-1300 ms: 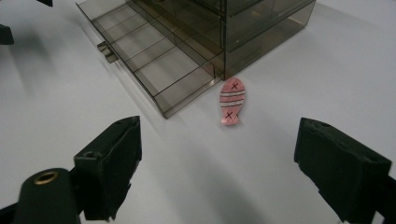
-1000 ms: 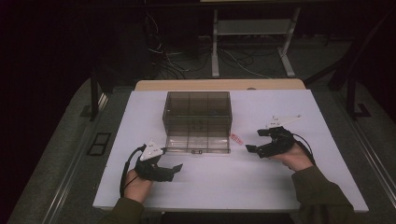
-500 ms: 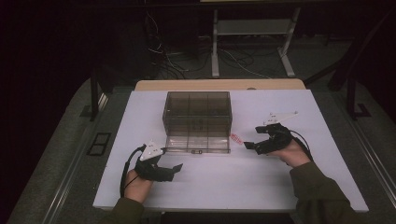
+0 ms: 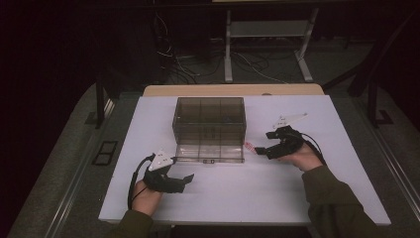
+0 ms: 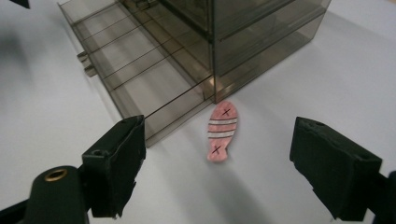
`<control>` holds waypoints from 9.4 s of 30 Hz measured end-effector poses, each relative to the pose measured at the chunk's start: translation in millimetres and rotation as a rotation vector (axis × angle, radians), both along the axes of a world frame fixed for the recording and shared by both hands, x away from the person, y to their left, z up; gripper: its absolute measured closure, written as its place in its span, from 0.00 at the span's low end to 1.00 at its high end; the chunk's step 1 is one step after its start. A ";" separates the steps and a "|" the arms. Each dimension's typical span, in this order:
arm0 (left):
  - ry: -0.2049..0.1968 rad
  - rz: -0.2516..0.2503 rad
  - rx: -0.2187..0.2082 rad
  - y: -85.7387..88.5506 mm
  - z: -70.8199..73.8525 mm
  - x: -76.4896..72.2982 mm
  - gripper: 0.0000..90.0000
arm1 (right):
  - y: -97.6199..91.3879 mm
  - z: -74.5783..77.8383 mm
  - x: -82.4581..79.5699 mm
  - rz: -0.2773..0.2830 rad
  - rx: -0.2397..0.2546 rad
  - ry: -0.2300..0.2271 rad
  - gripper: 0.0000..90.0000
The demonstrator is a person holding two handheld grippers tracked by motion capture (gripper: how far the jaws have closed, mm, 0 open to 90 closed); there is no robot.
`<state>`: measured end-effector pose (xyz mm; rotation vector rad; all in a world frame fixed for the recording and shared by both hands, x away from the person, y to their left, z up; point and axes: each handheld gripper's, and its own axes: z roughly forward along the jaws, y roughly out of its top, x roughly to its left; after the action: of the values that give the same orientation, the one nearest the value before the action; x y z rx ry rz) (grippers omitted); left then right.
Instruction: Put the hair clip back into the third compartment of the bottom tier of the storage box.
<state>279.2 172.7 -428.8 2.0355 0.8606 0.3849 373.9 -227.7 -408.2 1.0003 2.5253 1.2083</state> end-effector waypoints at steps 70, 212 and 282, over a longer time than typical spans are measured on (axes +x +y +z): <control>0.004 -0.009 0.007 -0.5 -0.3 -0.9 0.15 | 37.8 -38.3 28.7 0.001 -0.129 0.035 0.69; 0.003 -0.019 0.010 -1.3 -1.8 -0.5 0.15 | 80.4 4.8 15.1 0.179 -0.019 0.023 0.74; -0.003 -0.021 0.021 -2.4 -2.4 0.9 0.15 | 69.6 -8.7 11.3 0.146 0.034 0.062 0.50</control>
<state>280.1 170.3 -431.2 2.0613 0.8360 0.3872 385.2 -158.1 -416.9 0.8874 2.6756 1.2819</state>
